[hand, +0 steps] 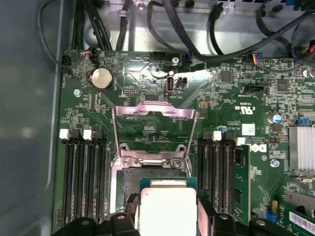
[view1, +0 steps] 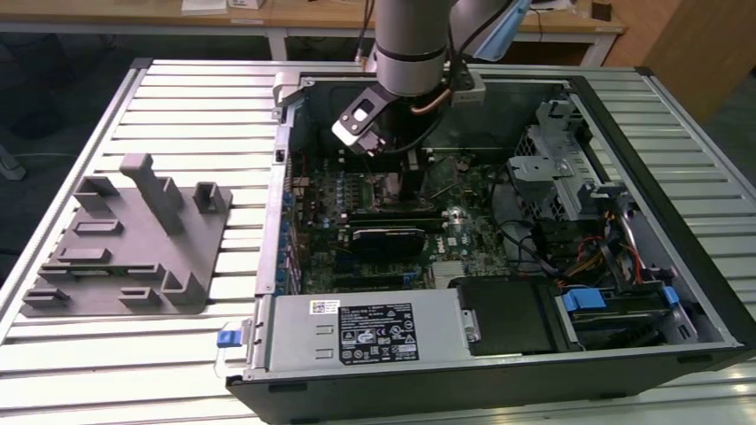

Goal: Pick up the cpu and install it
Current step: 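Place the cpu into insertion slot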

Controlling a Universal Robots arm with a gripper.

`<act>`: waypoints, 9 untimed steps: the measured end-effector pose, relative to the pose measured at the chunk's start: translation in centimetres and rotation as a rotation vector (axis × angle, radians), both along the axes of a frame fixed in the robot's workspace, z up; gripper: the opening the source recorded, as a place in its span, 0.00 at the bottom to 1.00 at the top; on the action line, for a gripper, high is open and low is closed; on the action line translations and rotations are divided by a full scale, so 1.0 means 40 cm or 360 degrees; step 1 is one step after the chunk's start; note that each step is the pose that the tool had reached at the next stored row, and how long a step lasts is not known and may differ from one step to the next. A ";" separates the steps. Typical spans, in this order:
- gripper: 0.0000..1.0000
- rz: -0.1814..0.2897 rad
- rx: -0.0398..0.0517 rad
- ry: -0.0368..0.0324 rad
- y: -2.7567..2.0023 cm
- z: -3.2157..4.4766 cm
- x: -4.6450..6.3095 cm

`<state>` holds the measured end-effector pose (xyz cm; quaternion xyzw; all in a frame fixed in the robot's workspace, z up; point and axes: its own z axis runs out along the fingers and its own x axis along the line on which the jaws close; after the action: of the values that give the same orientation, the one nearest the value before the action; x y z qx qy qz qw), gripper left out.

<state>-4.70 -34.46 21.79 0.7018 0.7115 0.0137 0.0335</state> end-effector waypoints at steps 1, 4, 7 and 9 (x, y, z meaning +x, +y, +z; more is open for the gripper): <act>0.54 0.0002 0.0000 0.0000 0.002 -0.001 0.000; 0.54 0.0008 -0.0001 0.0000 0.009 -0.006 -0.001; 0.54 0.0018 -0.0002 0.0000 0.011 -0.011 -0.001; 0.54 0.0022 -0.0002 0.0000 0.012 -0.014 -0.001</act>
<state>-4.72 -33.97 21.24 0.6968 0.7163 0.0135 0.0339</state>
